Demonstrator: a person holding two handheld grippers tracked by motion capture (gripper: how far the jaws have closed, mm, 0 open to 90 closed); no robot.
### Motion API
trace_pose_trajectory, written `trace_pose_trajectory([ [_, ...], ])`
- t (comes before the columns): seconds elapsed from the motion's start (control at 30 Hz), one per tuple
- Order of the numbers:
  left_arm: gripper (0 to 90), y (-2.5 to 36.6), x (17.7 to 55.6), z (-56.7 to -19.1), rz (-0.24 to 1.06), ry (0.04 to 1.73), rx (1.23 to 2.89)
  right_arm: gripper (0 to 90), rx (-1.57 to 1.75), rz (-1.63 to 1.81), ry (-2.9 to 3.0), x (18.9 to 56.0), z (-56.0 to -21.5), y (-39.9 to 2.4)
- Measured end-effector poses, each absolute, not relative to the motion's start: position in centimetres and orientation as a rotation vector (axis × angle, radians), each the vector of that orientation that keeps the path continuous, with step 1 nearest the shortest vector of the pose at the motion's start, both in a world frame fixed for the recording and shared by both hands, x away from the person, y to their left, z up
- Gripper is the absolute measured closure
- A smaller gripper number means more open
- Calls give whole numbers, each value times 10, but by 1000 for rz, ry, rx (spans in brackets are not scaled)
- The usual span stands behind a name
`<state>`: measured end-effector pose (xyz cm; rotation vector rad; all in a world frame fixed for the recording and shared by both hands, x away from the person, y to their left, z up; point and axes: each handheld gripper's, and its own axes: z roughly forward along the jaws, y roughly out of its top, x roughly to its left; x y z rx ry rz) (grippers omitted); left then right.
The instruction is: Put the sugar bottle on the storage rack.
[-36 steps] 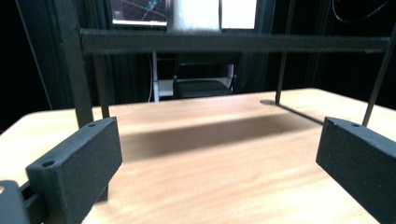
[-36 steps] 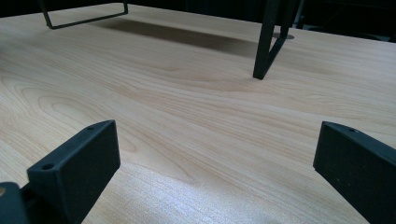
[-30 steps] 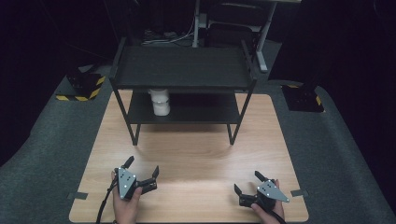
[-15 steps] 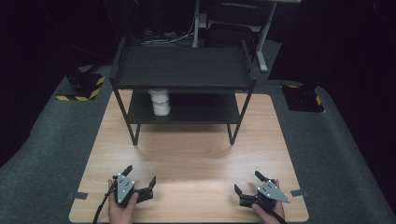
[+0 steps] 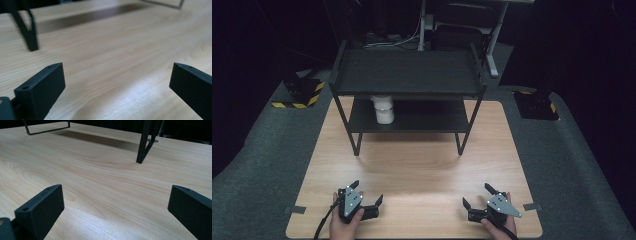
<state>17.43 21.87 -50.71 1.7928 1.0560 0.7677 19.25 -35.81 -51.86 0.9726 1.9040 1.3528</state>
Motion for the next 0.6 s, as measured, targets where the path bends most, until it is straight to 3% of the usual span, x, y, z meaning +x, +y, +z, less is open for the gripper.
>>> trace_pose_trajectory([
  [0.27, 4, 218, 168, -512, 801, 1031, 1770, 3, 970, 1329, 1913, 193, -517, -355],
  [0.6, 4, 223, 174, -509, 738, 1076, 1754, 3, 975, 1321, 1906, 192, -518, -354],
])
